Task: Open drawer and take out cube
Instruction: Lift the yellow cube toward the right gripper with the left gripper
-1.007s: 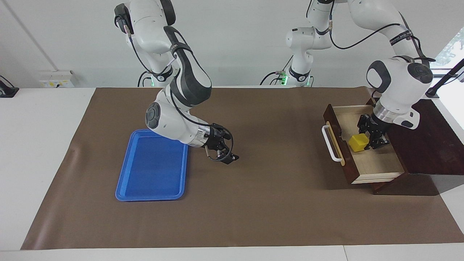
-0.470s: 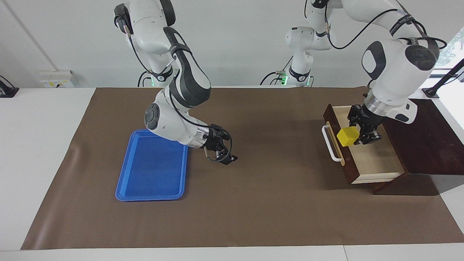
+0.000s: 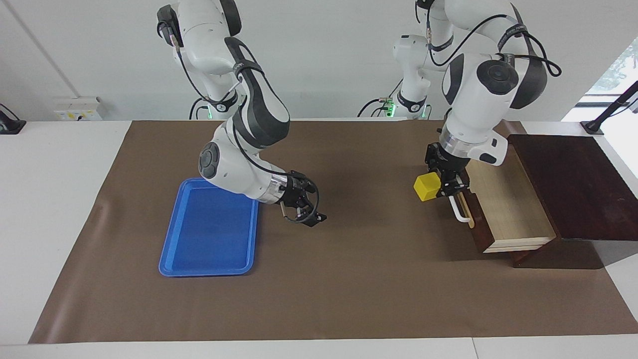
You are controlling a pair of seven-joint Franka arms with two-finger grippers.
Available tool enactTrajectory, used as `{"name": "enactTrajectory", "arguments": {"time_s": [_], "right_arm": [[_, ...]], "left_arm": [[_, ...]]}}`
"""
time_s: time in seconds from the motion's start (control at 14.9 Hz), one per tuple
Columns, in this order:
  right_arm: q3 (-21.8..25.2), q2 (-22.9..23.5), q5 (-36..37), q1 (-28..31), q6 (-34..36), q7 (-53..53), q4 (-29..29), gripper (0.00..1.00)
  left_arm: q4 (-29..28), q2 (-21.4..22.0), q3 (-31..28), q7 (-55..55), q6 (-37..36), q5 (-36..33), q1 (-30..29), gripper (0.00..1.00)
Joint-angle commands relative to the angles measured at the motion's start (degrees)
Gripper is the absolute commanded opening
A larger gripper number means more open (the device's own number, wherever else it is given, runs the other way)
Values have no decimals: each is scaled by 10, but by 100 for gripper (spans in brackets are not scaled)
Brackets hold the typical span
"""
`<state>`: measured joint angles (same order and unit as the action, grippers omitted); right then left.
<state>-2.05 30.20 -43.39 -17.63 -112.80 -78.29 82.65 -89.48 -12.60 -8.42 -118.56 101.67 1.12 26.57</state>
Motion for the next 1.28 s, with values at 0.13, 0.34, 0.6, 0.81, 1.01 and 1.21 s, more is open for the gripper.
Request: {"name": "enactTrajectory", "arguments": {"time_s": [0.13,0.34,0.6,0.81,1.01,1.21], "right_arm": [[-1,0,8,5,5,14,1,100],[-1,0,8,6,7,15,2,100],[-1,0,8,5,3,15,3,100],[-1,0,7,4,-1,14,2,100],[-3,-1,0,-11,-20,5,-2,100],[-2,0,9,-27,6,-7,-13,100]], "left_arm": [[13,-17,-8,-40,6,23,71,0],[11,-19,-8,-41,14,43,76,0],[-10,-17,-8,-55,46,46,81,0],[-21,-16,-8,-62,59,45,89,0],[-21,-16,-8,-62,60,45,89,0],[-22,-16,-8,-62,60,45,89,0]]}}
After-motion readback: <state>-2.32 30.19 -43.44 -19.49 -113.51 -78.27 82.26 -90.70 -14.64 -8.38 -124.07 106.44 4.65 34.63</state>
